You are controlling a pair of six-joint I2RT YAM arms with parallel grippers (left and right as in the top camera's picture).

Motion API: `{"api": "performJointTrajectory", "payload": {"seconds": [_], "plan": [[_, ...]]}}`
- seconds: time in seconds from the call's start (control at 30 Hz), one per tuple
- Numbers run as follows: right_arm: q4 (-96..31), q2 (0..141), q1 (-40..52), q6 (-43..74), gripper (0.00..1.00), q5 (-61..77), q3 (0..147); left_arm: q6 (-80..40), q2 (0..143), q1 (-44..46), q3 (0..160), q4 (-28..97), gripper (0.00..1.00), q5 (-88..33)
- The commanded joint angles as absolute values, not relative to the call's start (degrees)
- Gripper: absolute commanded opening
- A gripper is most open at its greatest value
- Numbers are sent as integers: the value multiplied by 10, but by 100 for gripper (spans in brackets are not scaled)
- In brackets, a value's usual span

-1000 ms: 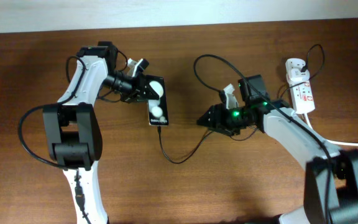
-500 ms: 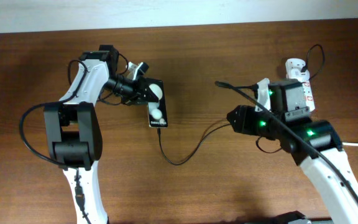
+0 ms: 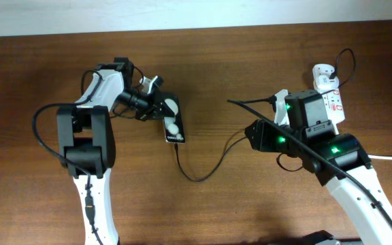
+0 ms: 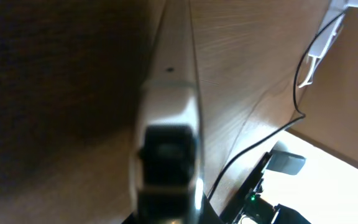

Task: Plug charger to phone and switch on socket
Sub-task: 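Lower the phone flat onto the table with the left gripper and release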

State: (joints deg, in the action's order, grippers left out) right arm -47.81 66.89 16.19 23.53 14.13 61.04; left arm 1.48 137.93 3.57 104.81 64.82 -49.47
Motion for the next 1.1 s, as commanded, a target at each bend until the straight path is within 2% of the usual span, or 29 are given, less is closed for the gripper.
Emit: {"api": "performJointTrajectory", "payload": {"seconds": [0.0,0.07,0.1,0.23,0.3,0.53,0.57,1.07], "plan": [[-479,663,166,229,51,130,621,-5,1398,37,1049,647,0,-514],[-478,663,165,229,52,130,621,-5,1398,37,1049,647,1,-511],[-478,663,165,229,52,130,621,-5,1398,37,1049,646,6,-507],[-478,663,165,229,52,130,621,-5,1398,37,1049,646,13,-496],[-478,663,165,229,52,130,621,-5,1398,37,1049,645,22,-496],[-479,663,165,229,53,128,621,-5,1398,37,1049,645,40,-460],[-478,663,165,229,56,128,621,-5,1398,37,1049,645,41,-457],[-478,669,165,229,58,128,621,-39,1398,37,1049,645,51,-180]]}}
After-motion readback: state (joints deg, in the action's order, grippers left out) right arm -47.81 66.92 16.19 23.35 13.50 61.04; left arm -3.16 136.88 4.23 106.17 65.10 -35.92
